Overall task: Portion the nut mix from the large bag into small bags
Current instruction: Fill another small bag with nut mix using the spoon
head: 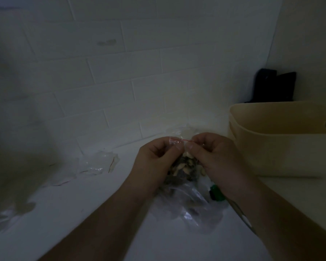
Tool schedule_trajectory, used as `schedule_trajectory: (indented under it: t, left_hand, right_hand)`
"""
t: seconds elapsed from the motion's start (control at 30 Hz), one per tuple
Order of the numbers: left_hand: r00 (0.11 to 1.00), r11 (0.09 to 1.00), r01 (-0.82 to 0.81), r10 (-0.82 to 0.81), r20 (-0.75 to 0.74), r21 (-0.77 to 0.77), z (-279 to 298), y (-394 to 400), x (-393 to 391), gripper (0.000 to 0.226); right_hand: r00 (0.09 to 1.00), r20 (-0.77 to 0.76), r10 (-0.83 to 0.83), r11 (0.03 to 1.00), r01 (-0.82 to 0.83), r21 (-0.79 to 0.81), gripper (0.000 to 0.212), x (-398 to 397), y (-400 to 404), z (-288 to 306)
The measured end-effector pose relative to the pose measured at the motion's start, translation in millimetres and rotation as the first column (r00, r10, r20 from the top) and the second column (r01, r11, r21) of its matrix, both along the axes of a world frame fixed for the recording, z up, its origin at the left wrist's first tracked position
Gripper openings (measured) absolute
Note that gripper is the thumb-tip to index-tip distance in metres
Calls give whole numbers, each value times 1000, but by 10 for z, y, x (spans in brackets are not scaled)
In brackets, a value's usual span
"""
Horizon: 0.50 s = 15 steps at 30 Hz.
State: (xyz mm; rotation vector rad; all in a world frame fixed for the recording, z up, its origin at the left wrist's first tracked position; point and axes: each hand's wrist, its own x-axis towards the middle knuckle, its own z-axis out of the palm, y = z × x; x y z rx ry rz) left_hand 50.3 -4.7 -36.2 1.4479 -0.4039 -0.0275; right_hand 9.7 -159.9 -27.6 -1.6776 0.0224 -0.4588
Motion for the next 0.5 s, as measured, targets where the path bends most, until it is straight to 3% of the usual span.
schedule_trajectory:
  t: [0.2, 0.5]
  left_hand:
    - [994, 994, -64, 56, 95, 84, -34, -5, 40, 13]
    - [994, 996, -30, 21, 110, 83, -34, -3, 35, 19]
  right_hand:
    - [1000, -14, -3, 999, 2, -50, 11, 14, 9, -23]
    - [1000, -1, 18, 999, -18, -34, 8, 22, 17, -35]
